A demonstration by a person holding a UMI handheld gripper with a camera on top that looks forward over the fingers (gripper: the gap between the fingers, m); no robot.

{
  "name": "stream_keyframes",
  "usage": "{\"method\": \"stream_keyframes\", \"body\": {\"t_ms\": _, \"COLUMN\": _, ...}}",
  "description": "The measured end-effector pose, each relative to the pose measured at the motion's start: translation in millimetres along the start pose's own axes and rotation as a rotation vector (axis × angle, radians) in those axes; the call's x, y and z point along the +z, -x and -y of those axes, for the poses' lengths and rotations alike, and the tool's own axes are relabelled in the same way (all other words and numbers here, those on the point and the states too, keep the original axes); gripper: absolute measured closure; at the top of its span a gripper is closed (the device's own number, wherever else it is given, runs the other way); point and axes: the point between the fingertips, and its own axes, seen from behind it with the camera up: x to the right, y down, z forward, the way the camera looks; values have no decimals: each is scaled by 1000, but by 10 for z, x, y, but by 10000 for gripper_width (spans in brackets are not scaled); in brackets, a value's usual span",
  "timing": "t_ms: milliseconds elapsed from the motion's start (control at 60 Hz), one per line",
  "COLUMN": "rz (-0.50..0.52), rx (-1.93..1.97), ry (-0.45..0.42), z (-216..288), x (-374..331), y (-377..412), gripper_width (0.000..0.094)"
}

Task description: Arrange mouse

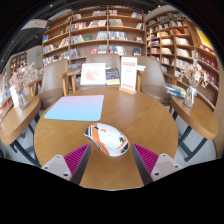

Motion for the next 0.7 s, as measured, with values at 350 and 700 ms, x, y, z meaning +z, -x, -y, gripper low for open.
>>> {"method": "stream_keyframes", "body": {"t_ms": 350, "rz": -41, "rx": -13, "ry": 10, "z": 240, "x": 509, "y": -165, "gripper_width": 81}}
{"method": "stream_keyframes", "body": {"t_ms": 700, "rz": -70, "rx": 50, "ry": 35, "z": 409, "x": 808, "y": -397, "gripper_width": 92}}
